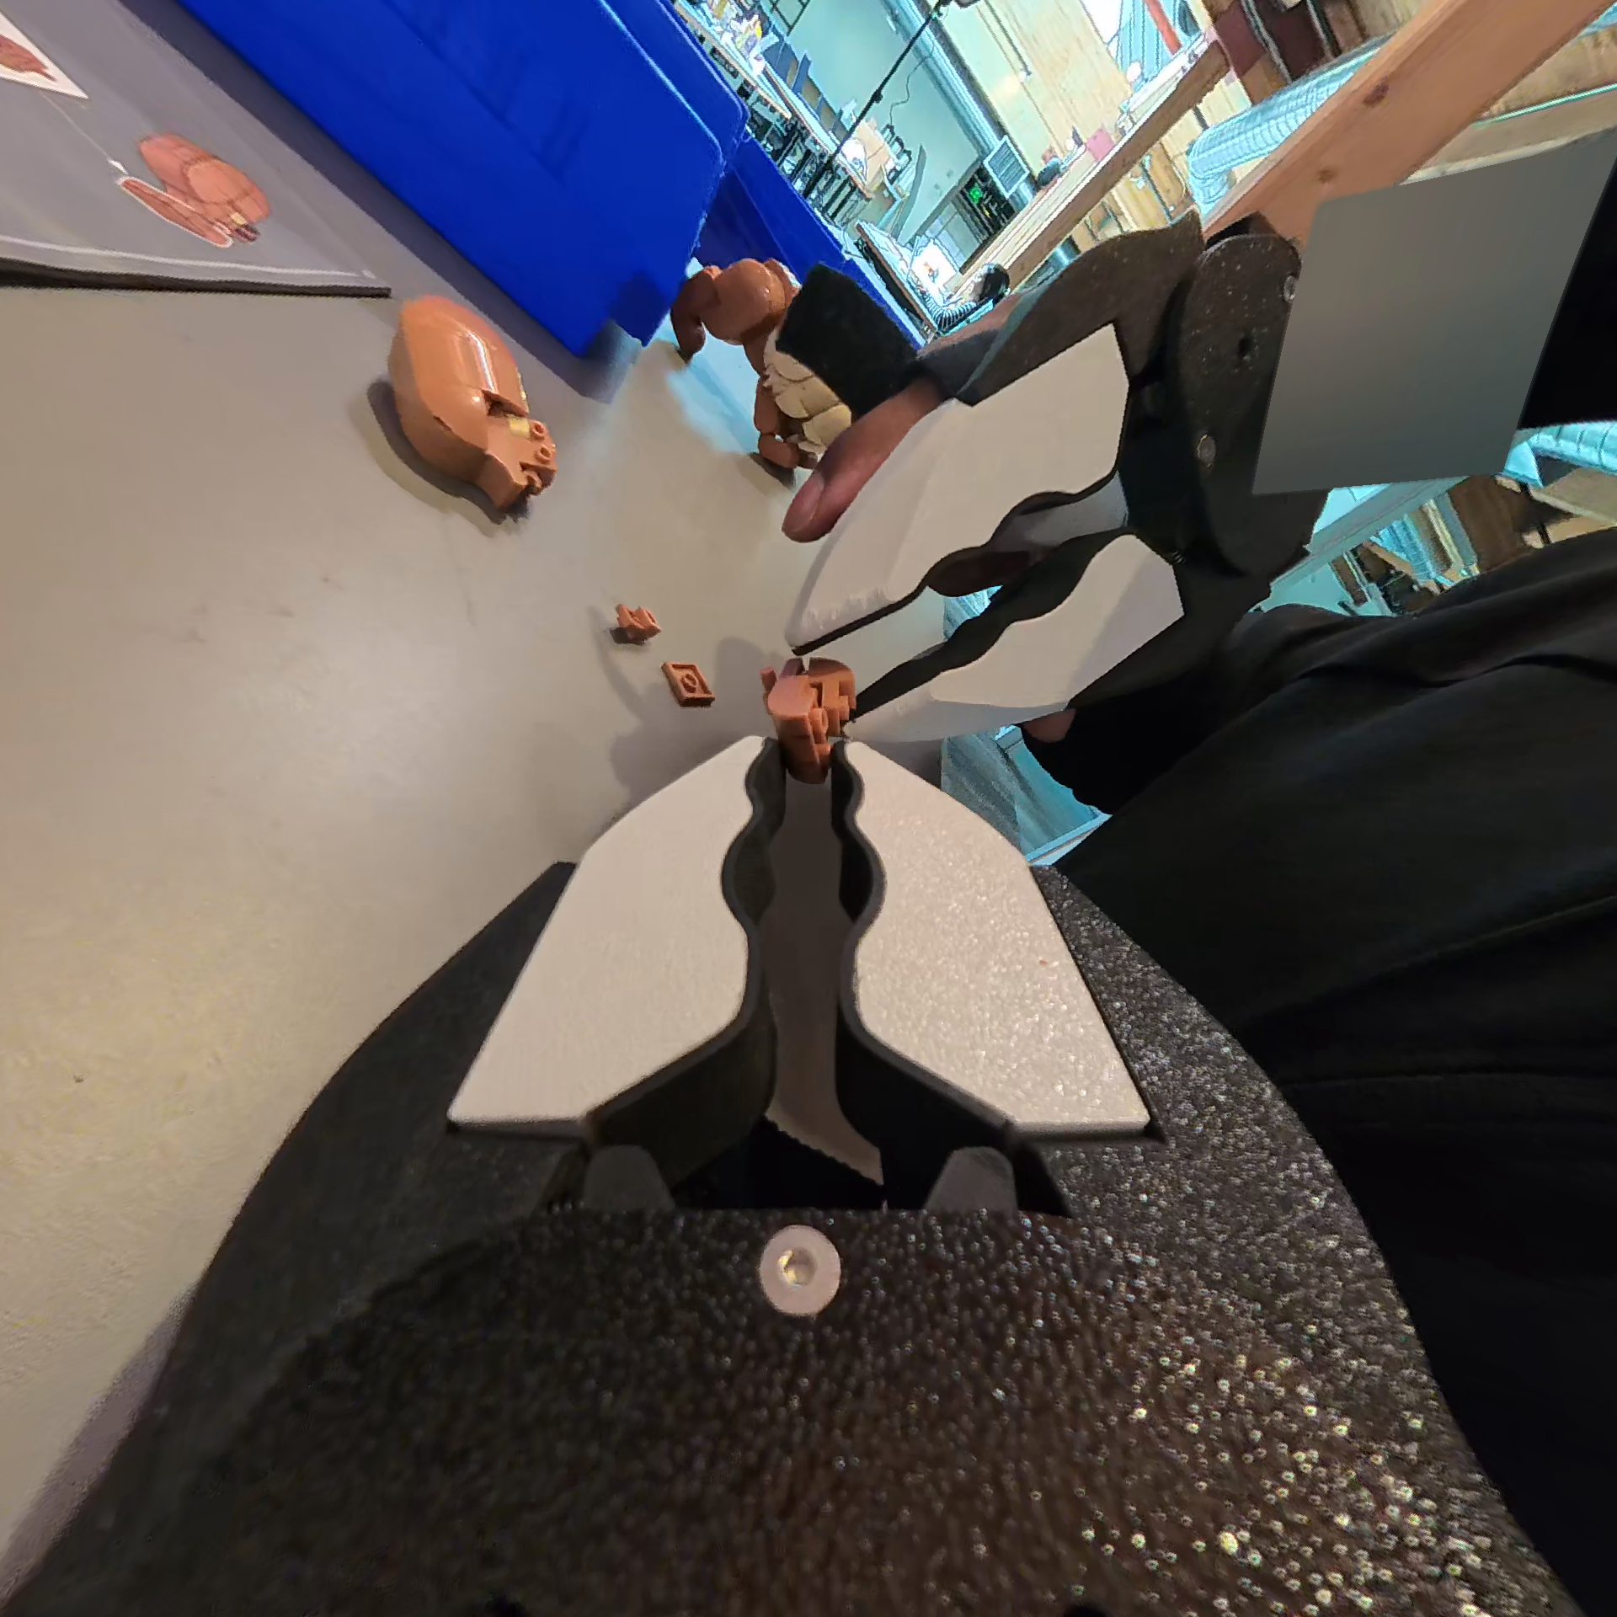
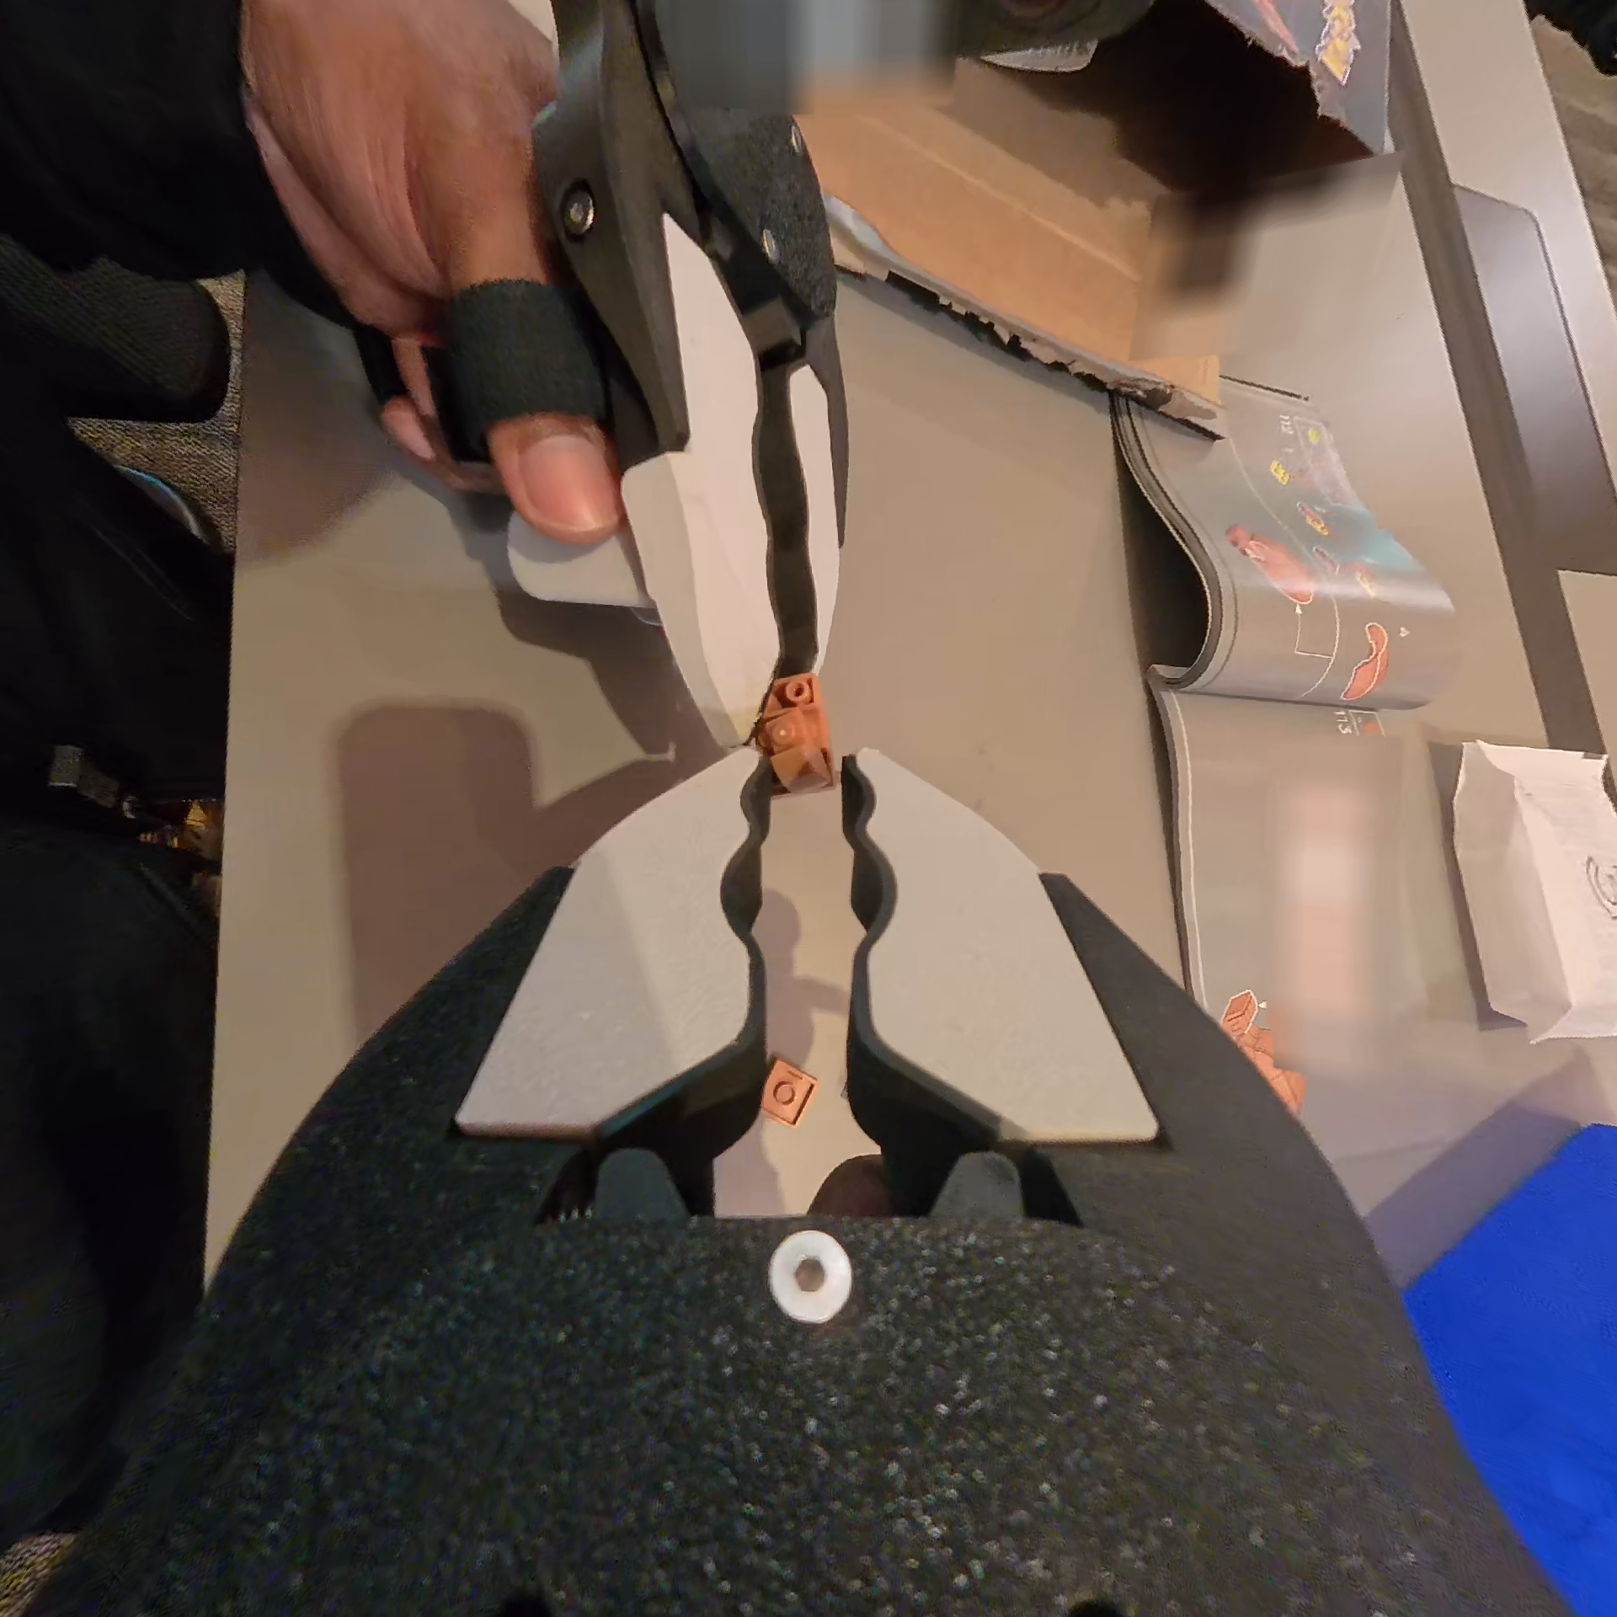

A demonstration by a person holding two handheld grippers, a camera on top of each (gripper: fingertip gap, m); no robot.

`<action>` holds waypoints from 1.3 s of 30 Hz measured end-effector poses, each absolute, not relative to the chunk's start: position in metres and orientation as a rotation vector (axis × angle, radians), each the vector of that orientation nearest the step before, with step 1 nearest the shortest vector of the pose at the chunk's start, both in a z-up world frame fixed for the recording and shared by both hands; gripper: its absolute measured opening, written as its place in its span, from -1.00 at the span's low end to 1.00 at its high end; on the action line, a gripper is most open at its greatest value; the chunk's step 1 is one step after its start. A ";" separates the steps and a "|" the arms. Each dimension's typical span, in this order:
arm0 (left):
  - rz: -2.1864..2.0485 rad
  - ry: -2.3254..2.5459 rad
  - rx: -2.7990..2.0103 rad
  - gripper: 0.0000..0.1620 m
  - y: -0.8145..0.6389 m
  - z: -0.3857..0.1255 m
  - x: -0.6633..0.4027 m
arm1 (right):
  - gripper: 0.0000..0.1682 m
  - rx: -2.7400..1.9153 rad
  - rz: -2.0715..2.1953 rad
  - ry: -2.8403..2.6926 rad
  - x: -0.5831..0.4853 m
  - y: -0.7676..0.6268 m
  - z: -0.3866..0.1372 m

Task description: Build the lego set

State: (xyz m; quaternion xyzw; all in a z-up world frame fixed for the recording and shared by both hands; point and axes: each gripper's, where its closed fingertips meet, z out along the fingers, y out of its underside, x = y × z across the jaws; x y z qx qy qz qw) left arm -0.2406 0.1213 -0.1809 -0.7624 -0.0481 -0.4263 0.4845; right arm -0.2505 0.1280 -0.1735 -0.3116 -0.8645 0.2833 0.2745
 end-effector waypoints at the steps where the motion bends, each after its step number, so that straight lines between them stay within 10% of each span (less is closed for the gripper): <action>1: -1.044 -0.123 -1.859 -0.87 0.122 -0.181 -0.241 | -0.82 -0.848 0.765 -2.326 -0.251 0.129 -0.174; 39: -1.202 -0.237 -1.825 -0.87 0.126 -0.181 -0.248 | -0.76 -1.023 0.945 -2.335 -0.260 0.134 -0.177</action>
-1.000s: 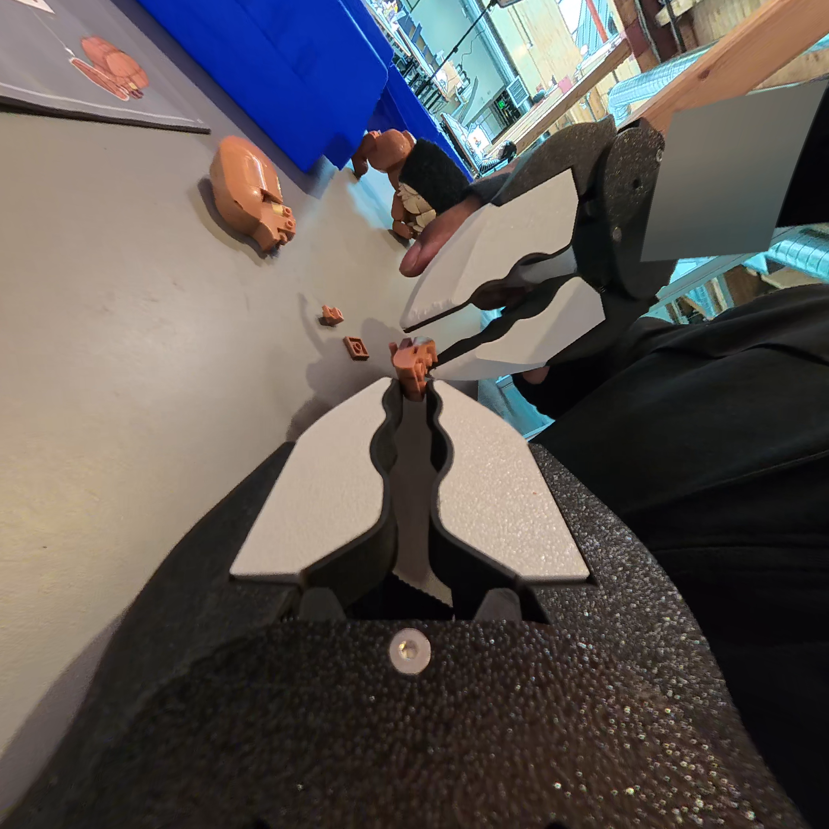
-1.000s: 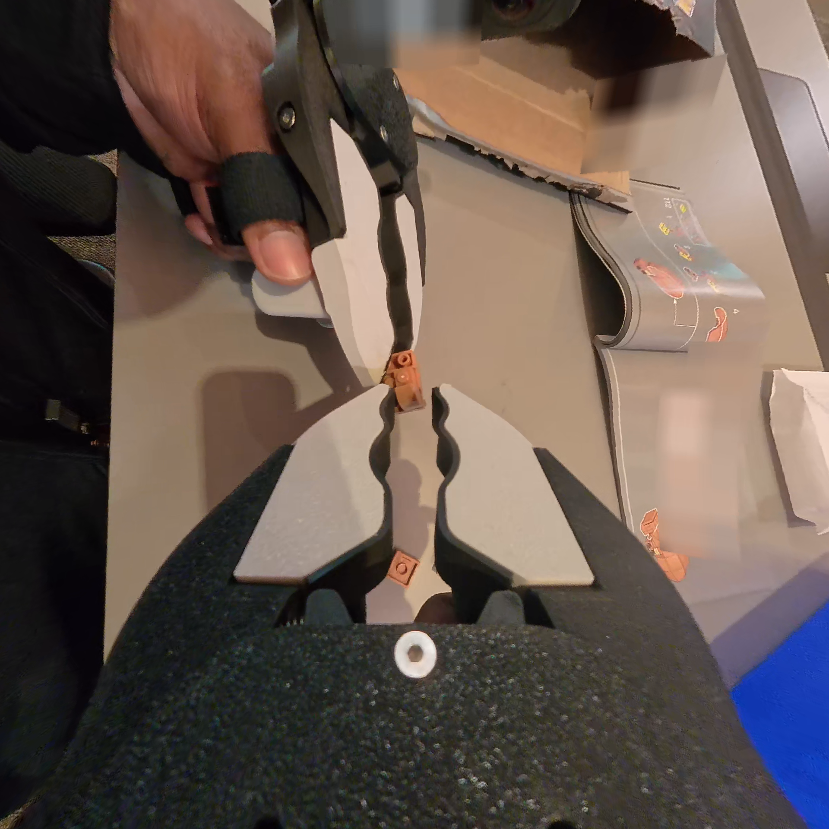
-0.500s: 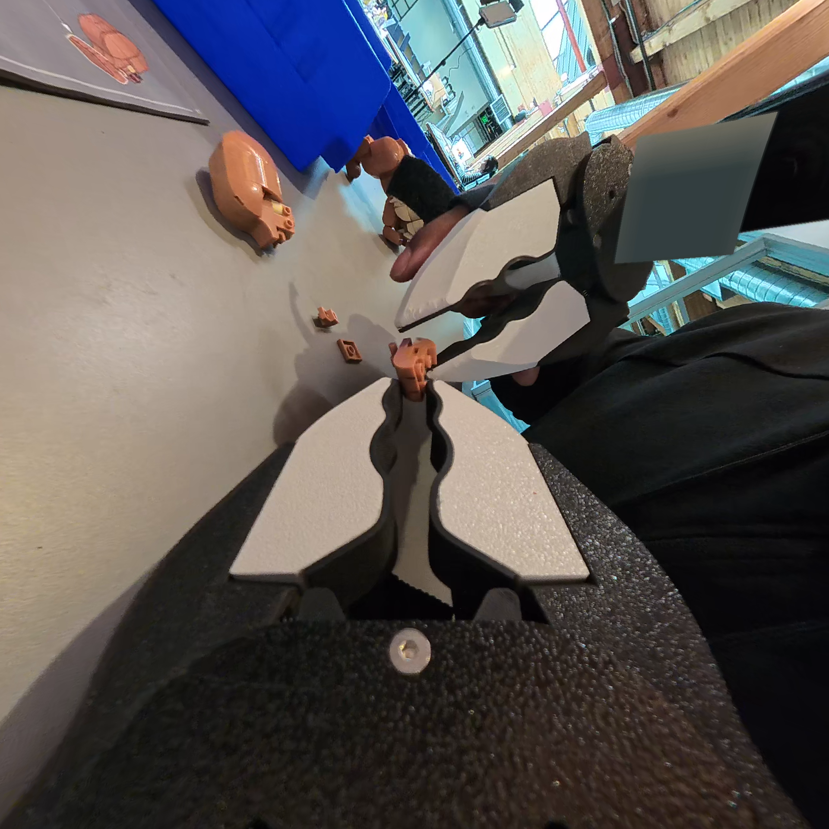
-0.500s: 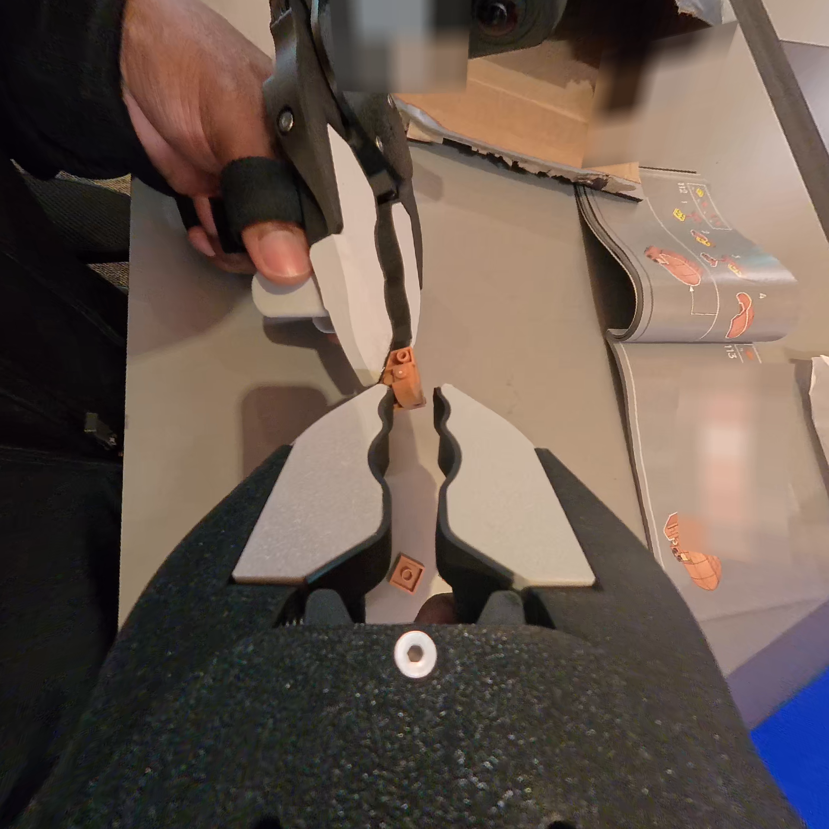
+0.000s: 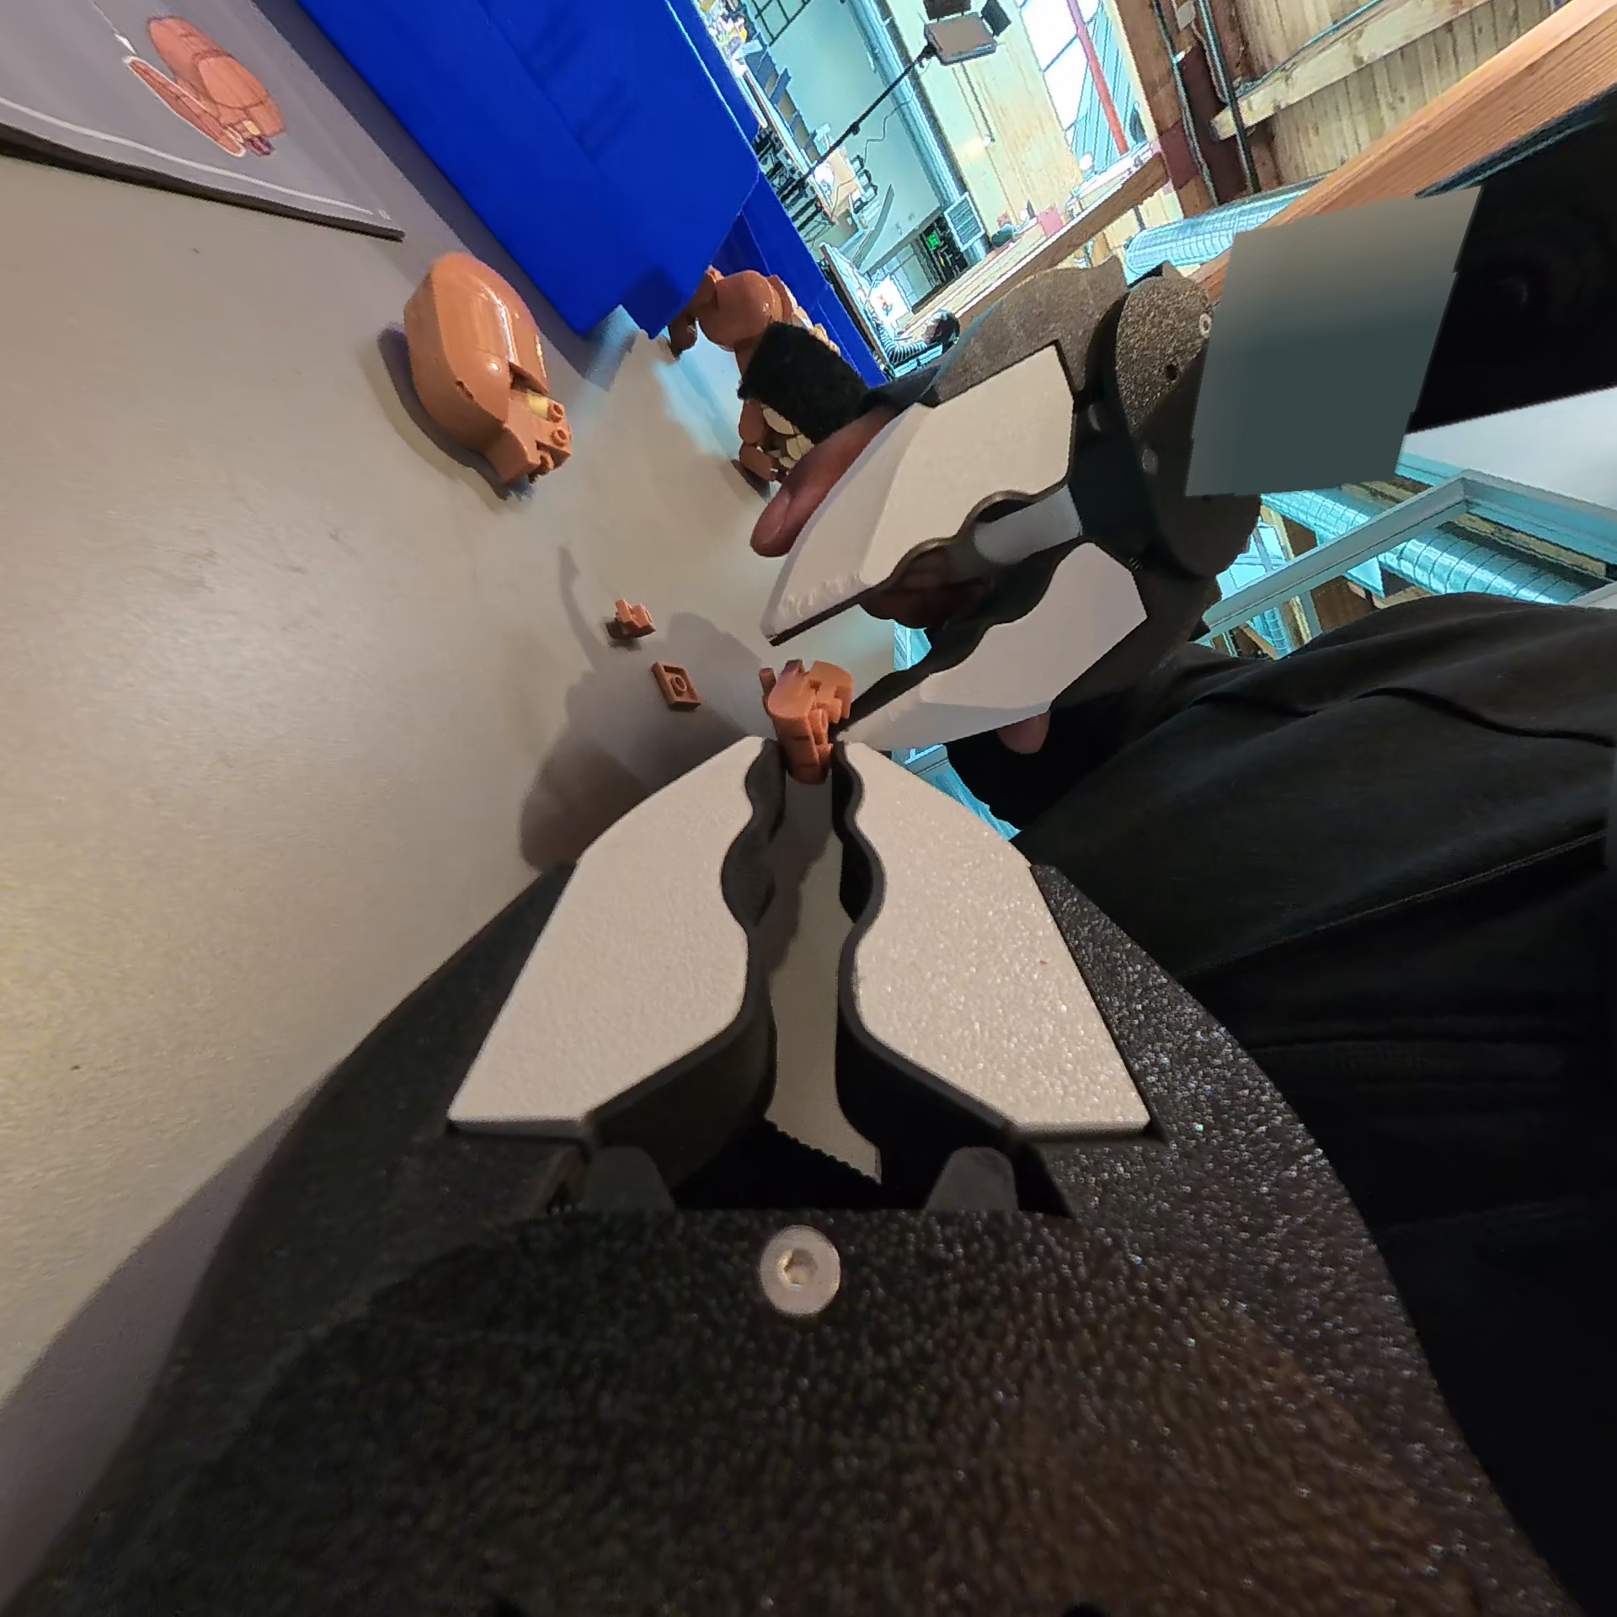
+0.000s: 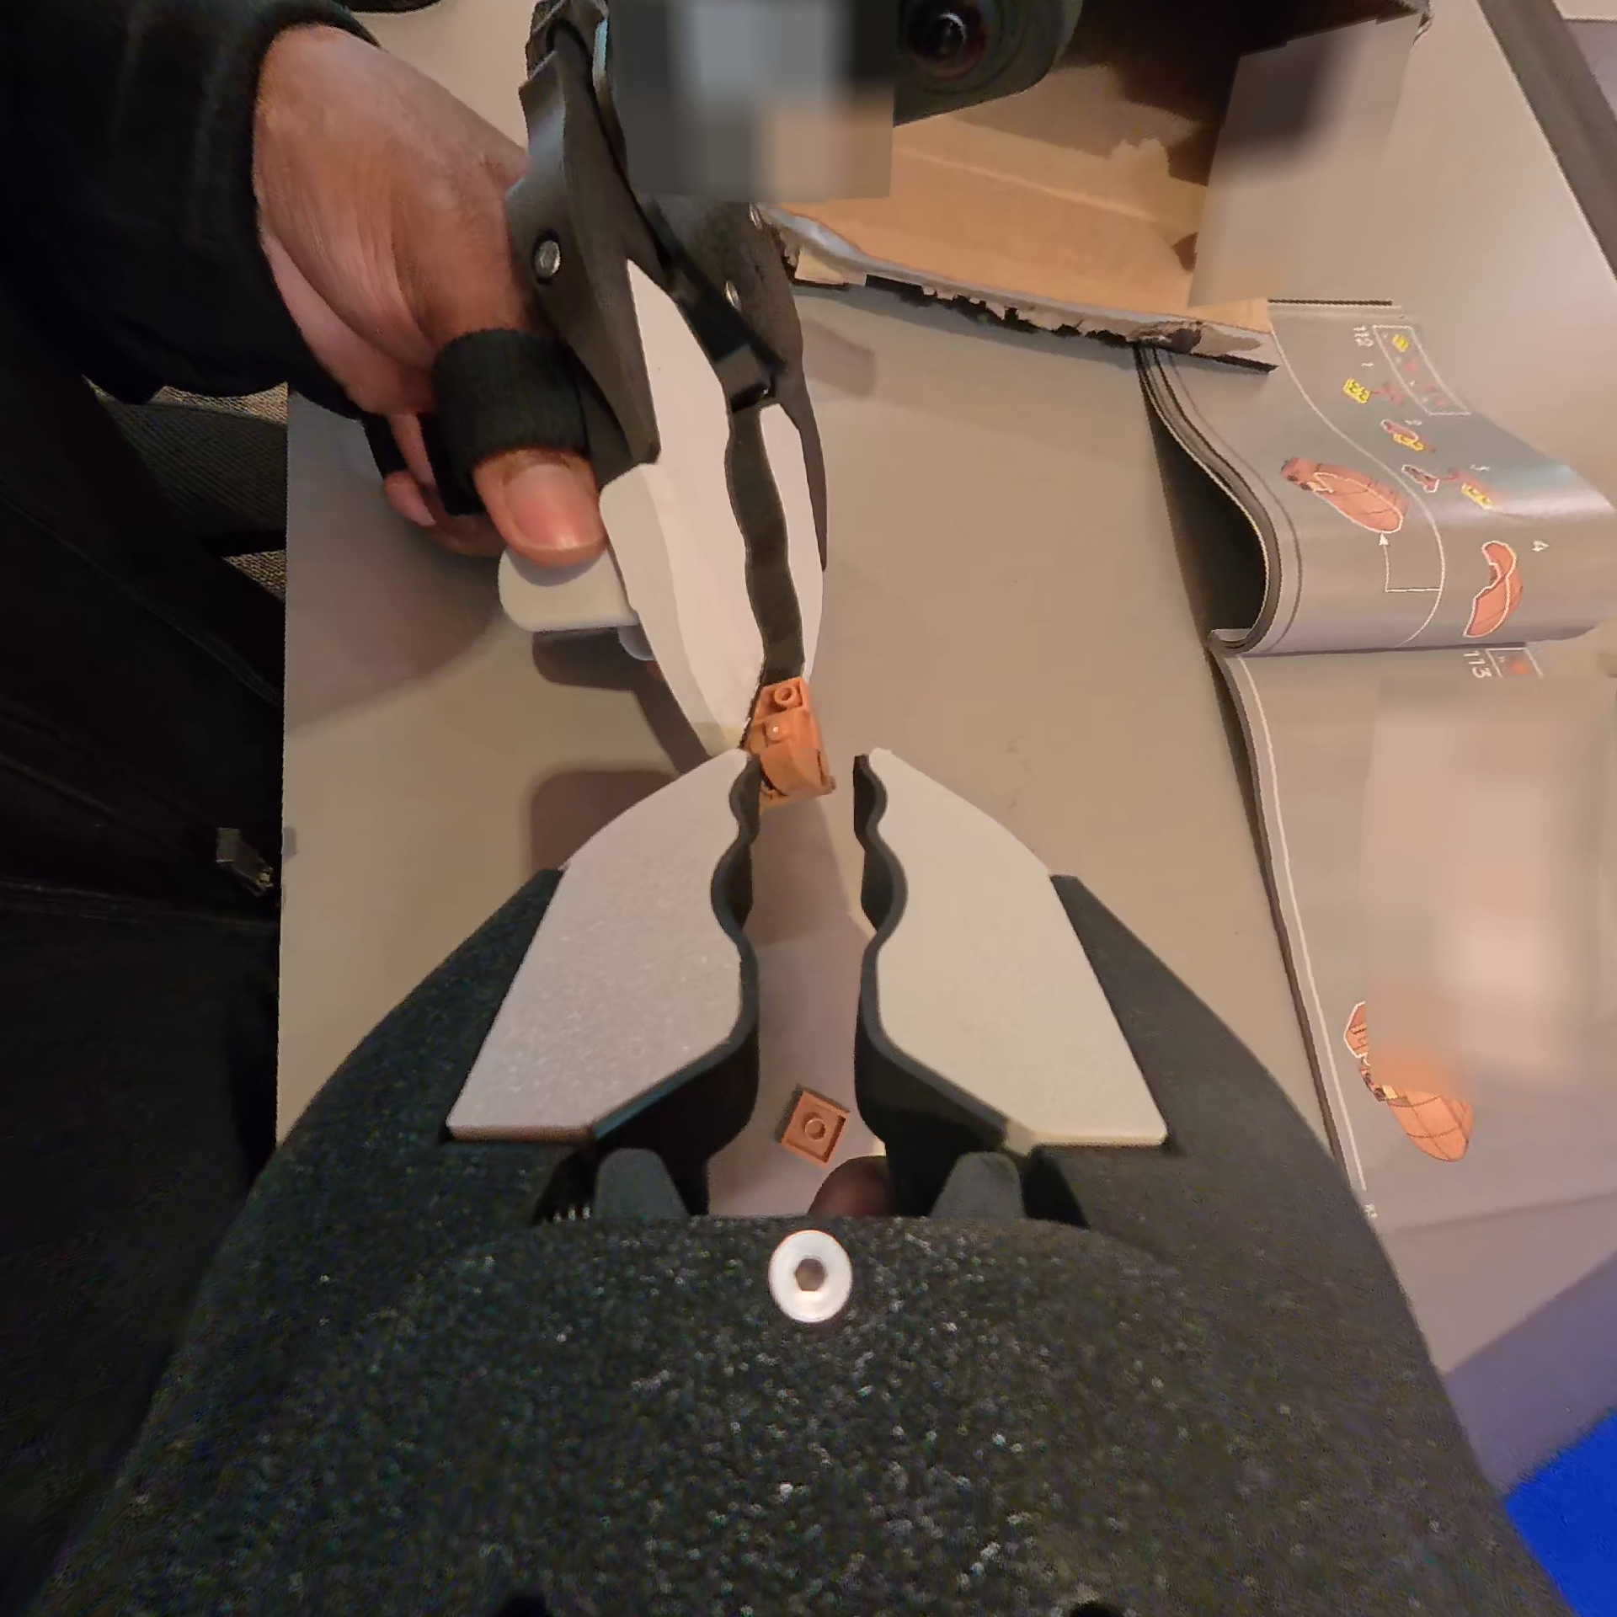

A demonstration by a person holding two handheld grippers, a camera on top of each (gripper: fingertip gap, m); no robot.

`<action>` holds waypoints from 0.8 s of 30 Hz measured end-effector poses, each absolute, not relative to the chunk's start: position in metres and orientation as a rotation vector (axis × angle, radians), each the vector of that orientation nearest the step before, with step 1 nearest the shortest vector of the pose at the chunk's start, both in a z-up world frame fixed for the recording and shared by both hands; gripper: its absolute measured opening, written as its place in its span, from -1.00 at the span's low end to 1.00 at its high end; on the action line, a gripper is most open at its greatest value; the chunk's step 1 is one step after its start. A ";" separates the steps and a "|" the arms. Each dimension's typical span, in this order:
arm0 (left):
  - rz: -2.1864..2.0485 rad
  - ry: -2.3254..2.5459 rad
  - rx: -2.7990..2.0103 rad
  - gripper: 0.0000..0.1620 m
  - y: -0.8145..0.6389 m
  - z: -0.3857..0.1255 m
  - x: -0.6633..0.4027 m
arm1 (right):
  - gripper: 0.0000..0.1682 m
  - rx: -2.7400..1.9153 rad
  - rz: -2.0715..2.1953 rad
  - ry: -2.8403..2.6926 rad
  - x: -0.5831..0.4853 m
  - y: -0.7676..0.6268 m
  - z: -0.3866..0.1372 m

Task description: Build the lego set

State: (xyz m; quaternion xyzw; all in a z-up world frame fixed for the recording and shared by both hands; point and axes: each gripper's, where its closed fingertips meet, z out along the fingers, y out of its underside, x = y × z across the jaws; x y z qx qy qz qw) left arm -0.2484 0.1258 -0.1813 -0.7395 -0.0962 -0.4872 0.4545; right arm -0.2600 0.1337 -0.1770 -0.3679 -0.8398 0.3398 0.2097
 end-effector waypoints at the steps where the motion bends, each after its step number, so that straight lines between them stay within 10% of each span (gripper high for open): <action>1: -1.202 -0.240 -1.823 -0.87 0.126 -0.181 -0.249 | -0.75 -1.026 0.951 -2.335 -0.260 0.134 -0.177; 24: -1.127 -0.206 -1.831 -0.87 0.126 -0.181 -0.246 | -0.70 -1.651 1.565 -2.110 -0.253 0.130 -0.178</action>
